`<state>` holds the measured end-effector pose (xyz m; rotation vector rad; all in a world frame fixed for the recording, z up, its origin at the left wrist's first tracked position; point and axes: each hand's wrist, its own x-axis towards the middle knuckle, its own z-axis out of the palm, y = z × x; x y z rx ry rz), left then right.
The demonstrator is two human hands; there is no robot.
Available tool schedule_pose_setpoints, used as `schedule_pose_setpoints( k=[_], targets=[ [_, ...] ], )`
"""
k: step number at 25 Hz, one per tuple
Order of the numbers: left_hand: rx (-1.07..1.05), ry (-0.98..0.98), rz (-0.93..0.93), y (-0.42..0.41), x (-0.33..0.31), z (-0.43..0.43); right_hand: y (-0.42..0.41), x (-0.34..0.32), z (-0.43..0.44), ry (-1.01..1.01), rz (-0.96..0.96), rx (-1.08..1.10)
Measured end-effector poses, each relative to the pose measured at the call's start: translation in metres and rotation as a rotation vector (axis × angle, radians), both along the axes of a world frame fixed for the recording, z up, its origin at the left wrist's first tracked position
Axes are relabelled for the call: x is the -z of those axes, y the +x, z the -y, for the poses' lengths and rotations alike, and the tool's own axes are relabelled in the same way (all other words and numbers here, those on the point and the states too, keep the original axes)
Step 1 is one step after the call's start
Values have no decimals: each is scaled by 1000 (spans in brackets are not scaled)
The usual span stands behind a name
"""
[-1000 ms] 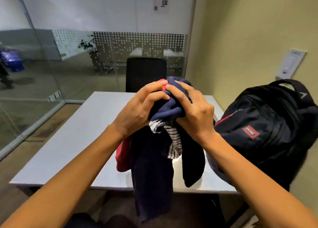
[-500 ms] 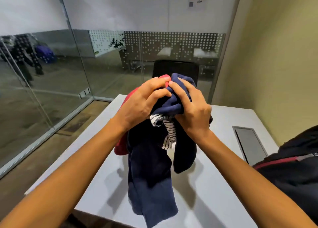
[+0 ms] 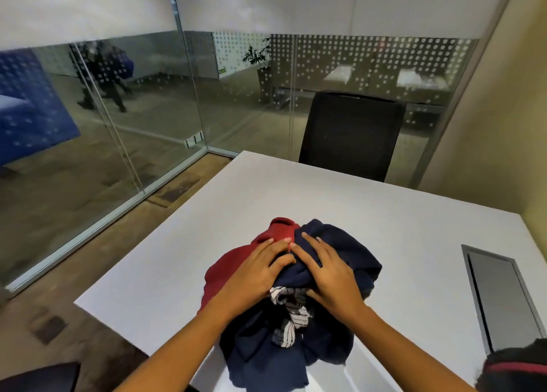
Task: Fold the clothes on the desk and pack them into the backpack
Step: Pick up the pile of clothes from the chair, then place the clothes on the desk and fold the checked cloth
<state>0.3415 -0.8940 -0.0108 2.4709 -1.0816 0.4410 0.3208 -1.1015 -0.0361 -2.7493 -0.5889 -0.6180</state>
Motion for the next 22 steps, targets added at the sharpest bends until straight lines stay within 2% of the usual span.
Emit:
schedule_pose_setpoints(
  k=[2, 4, 7, 8, 10, 12, 13, 14, 16, 18, 22],
  targets=[
    [-5, 146, 43, -1, 27, 0, -1, 26, 7, -70, -166, -51],
    [-28, 224, -41, -4, 46, 0, -5, 48, 12, -102, -278, -75],
    [-74, 237, -113, -9, 59, 2, -3, 57, 22, -112, -391, -104],
    [-78, 192, -129, -11, 58, 3, -2, 55, 26, -47, -430, -143],
    [-69, 123, -141, -17, 54, 5, 3, 47, 33, 249, -475, -183],
    [-88, 117, -122, -23, 52, 8, 11, 42, 39, 501, -415, -42],
    [-117, 120, -141, -24, 53, 9, 15, 41, 40, 535, -397, 100],
    [-165, 124, -167, -24, 56, 11, 19, 42, 40, 528, -436, 257],
    [-262, 169, -193, -18, 64, 17, 25, 52, 36, 506, -668, 485],
    [-329, 244, -206, -2, 76, 16, 30, 66, 27, 512, -807, 550],
    [-371, 299, -255, 37, 97, -5, 57, 77, 5, 526, -844, 596]
  ],
)
